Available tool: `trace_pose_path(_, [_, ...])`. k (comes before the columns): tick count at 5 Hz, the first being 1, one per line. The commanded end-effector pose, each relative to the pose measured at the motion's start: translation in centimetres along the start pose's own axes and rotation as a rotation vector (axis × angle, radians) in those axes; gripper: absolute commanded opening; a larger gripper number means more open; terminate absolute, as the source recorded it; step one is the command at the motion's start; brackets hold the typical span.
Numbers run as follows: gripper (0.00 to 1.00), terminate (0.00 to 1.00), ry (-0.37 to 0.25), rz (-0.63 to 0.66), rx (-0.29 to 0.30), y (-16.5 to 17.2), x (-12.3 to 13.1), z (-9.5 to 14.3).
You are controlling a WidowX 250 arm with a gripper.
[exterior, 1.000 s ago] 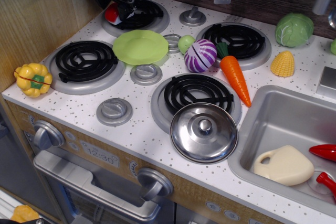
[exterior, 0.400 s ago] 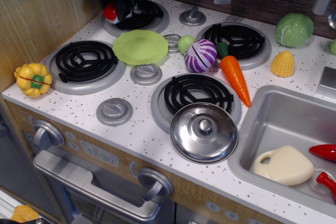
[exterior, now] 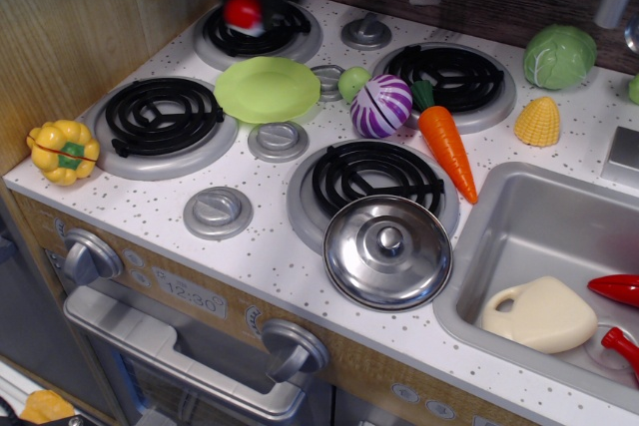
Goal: Put sushi on plate
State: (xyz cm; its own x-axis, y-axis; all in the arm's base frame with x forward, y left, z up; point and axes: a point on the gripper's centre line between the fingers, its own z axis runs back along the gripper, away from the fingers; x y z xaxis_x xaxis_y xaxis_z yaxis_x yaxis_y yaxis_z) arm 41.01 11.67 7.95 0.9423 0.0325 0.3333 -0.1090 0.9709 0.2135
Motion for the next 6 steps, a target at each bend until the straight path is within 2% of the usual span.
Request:
trace_pose_path(1, [0.00, 0.00, -0.091, 0.055, -0.035, -0.2, 0.0, 0.4])
trace_pose_path(2, [0.00, 0.00, -0.097, 0.055, -0.021, -0.6, -0.9, -0.2])
trace_pose_path(3, [1.00, 0.00, -0.111, 0.017, -0.048, 0.5, -1.9, -0.3])
trace_pose_path(5, [1.00, 0.00, -0.111, 0.017, -0.048, 0.5, -1.9, -0.3])
trace_pose_path(6, [1.00, 1.00, -0.111, 0.017, -0.048, 0.5, -1.9, -0.3])
